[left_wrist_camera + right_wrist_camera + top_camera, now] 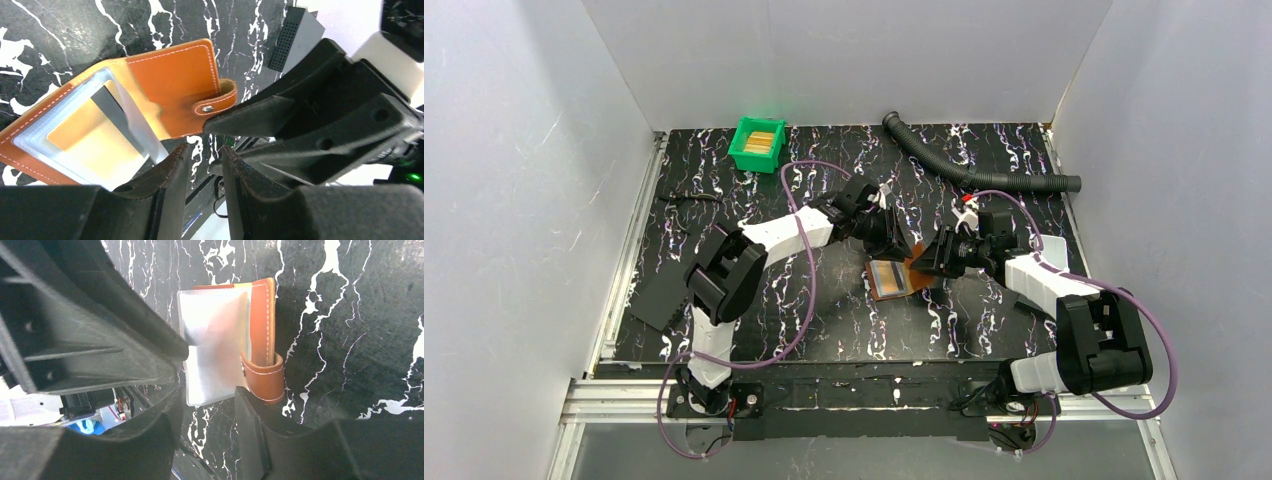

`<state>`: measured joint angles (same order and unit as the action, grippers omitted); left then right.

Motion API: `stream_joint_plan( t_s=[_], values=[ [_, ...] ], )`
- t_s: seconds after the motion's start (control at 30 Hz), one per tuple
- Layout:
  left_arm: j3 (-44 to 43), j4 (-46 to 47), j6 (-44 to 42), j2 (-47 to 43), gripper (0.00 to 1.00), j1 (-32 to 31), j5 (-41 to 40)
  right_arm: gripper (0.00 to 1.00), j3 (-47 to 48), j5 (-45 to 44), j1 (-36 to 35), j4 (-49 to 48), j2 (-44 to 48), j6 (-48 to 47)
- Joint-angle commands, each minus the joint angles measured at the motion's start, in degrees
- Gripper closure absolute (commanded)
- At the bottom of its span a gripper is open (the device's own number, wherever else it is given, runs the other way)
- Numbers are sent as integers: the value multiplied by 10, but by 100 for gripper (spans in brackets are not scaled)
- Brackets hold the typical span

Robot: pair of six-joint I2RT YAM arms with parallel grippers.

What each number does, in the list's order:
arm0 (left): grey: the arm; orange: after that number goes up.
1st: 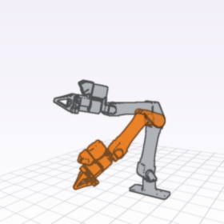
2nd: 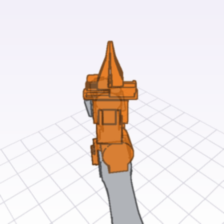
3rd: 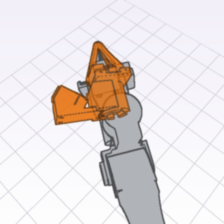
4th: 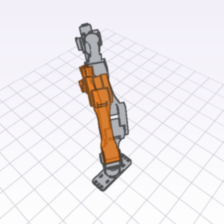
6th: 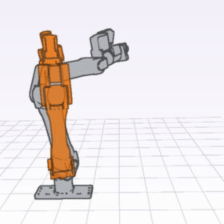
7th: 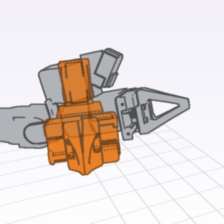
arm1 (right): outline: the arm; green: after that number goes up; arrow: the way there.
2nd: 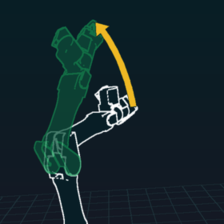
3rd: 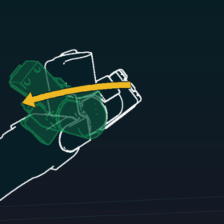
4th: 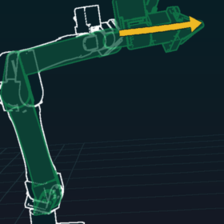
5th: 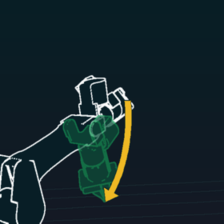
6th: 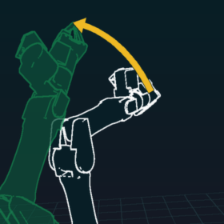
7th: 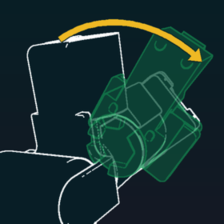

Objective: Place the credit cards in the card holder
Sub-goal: Open the card holder at the center of the board.

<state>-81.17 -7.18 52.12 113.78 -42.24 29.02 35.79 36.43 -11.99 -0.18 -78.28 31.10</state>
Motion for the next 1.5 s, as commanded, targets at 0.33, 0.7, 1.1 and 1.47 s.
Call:
stream_joint_plan(
  t_s=[0.33,0.7,1.1,1.47],
  values=[
    [72,-81,-61,-82,52,32,-50,27,76,-163,-121,99,21,-131],
    [189,-118,-93,-193,28,59,-85,13,186,-438,-262,185,-73,-139],
    [217,-95,-72,-192,26,60,-83,13,224,-486,-319,193,-148,-133],
    [218,-91,-69,-184,26,60,-82,7,221,-533,-337,197,-183,-122]
  ],
)
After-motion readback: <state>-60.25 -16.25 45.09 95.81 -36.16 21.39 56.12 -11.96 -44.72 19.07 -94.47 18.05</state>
